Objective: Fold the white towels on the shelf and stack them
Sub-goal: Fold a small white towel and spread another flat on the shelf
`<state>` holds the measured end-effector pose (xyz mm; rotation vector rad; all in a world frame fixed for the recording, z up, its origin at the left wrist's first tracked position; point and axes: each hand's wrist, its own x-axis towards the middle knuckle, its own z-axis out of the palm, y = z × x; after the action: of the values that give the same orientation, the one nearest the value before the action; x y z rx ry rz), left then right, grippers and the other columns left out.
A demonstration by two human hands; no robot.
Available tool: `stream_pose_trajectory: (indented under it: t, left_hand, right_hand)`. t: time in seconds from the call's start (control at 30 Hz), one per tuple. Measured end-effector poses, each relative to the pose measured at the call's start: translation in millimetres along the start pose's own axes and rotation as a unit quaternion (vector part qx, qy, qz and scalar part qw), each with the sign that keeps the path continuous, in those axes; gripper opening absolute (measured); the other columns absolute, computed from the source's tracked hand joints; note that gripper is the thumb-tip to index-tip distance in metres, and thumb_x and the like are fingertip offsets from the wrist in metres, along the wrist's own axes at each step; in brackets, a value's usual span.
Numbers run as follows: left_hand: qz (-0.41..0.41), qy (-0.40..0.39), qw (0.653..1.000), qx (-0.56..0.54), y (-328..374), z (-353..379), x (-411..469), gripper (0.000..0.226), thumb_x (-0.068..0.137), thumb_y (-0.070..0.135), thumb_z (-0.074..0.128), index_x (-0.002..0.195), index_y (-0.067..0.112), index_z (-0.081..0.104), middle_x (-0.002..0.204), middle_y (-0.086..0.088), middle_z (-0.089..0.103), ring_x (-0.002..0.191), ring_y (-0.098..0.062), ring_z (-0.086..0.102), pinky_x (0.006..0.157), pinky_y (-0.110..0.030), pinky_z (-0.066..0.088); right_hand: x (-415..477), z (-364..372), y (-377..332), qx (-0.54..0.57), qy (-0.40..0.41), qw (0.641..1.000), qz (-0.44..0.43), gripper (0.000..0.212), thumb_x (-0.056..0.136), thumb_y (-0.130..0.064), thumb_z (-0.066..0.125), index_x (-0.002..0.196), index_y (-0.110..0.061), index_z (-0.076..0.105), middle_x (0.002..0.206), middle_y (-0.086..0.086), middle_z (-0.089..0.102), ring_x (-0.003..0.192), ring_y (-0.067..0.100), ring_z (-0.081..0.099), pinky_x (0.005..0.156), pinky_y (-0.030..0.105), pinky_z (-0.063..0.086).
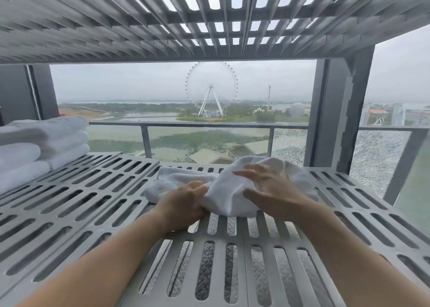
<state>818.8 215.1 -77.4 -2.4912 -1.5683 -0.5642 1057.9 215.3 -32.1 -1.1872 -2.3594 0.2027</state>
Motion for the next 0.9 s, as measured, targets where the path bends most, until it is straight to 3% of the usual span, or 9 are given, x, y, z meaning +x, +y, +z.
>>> stream_pose_trajectory:
  t: [0.07,0.17,0.27,0.33,0.43,0.67,0.77,0.83,0.9]
  left_hand:
    - [-0.015,0.005,0.999,0.031,0,2,3,0.039,0.085,0.022,0.048,0.124,0.023,0.048,0.123,0.001,0.054,0.107,-0.020,0.057,0.086,-0.040,0.049]
    - [-0.015,0.021,0.995,0.095,2,-2,5,0.020,0.090,0.022,0.045,0.108,0.020,0.052,0.111,-0.002,0.058,0.099,-0.022,0.060,0.081,-0.036,0.050]
    - [-0.046,0.052,0.995,0.077,-1,-15,1,0.023,0.089,0.022,0.047,0.111,0.024,0.055,0.112,0.000,0.059,0.097,-0.026,0.060,0.077,-0.035,0.049]
    - [-0.065,0.074,0.991,0.091,-5,-29,-6,0.025,0.088,0.020,0.047,0.112,0.024,0.056,0.110,-0.001,0.059,0.093,-0.028,0.061,0.074,-0.036,0.048]
    - [-0.101,0.118,0.983,0.093,-11,-48,-25,0.023,0.084,0.014,0.050,0.104,0.019,0.059,0.105,-0.003,0.060,0.089,-0.030,0.061,0.071,-0.037,0.048]
    - [-0.149,0.190,0.964,0.108,-16,-70,-65,0.012,0.076,0.013,0.052,0.084,0.018,0.059,0.087,-0.003,0.062,0.079,-0.027,0.059,0.060,-0.029,0.037]
    - [-0.136,0.073,0.985,0.072,-8,-69,-76,0.027,0.080,0.024,0.053,0.105,0.034,0.054,0.111,0.009,0.060,0.087,-0.010,0.054,0.066,-0.025,0.040]
    - [-0.093,-0.023,0.985,0.143,-2,-64,-86,0.039,0.079,0.044,0.056,0.116,0.047,0.044,0.125,0.020,0.051,0.092,-0.003,0.049,0.067,-0.020,0.034]
    - [-0.074,-0.033,0.979,0.188,0,-61,-95,0.039,0.083,0.036,0.055,0.118,0.046,0.042,0.130,0.017,0.050,0.100,-0.007,0.053,0.069,-0.020,0.033]
  right_hand:
    - [2,14,-10,-0.122,-0.006,0.992,-0.021,0.076,0.064,-0.085,0.030,0.133,-0.051,0.029,0.149,-0.016,0.023,0.140,0.019,0.008,0.105,0.061,-0.002]
    - [6,21,-16,-0.219,-0.029,0.975,-0.019,0.058,0.075,-0.064,0.052,0.129,-0.045,0.040,0.143,-0.015,0.036,0.138,0.021,0.016,0.103,0.068,0.004]
    - [5,10,-11,-0.175,0.038,0.984,-0.021,0.037,0.077,-0.039,0.061,0.114,-0.036,0.055,0.122,-0.009,0.057,0.120,0.020,0.043,0.102,0.053,0.031]
    - [5,1,-5,-0.130,0.104,0.986,-0.010,0.032,0.074,-0.031,0.062,0.105,-0.026,0.056,0.104,-0.001,0.062,0.096,0.023,0.056,0.081,0.037,0.045]
    - [6,-18,3,-0.115,0.168,0.978,0.042,0.028,0.071,-0.020,0.058,0.098,-0.020,0.047,0.083,0.004,0.058,0.068,0.024,0.051,0.059,0.028,0.037]
    - [-15,-21,-13,-0.195,0.040,0.980,0.002,0.063,0.069,-0.016,0.048,0.124,-0.039,0.031,0.115,0.001,0.058,0.086,0.025,0.055,0.074,0.034,0.045]
    - [-22,-4,-32,-0.229,-0.042,0.973,-0.009,0.054,0.079,-0.027,0.053,0.130,-0.035,0.037,0.126,-0.004,0.046,0.108,0.022,0.051,0.087,0.038,0.045]
    - [-27,8,-40,-0.239,-0.037,0.970,-0.006,0.028,0.088,-0.032,0.047,0.115,-0.029,0.051,0.116,-0.001,0.055,0.102,0.022,0.054,0.082,0.038,0.047]
    - [-35,16,-45,-0.212,-0.002,0.977,0.017,0.016,0.090,-0.029,0.041,0.093,-0.026,0.057,0.097,-0.001,0.061,0.090,0.022,0.059,0.070,0.032,0.046]
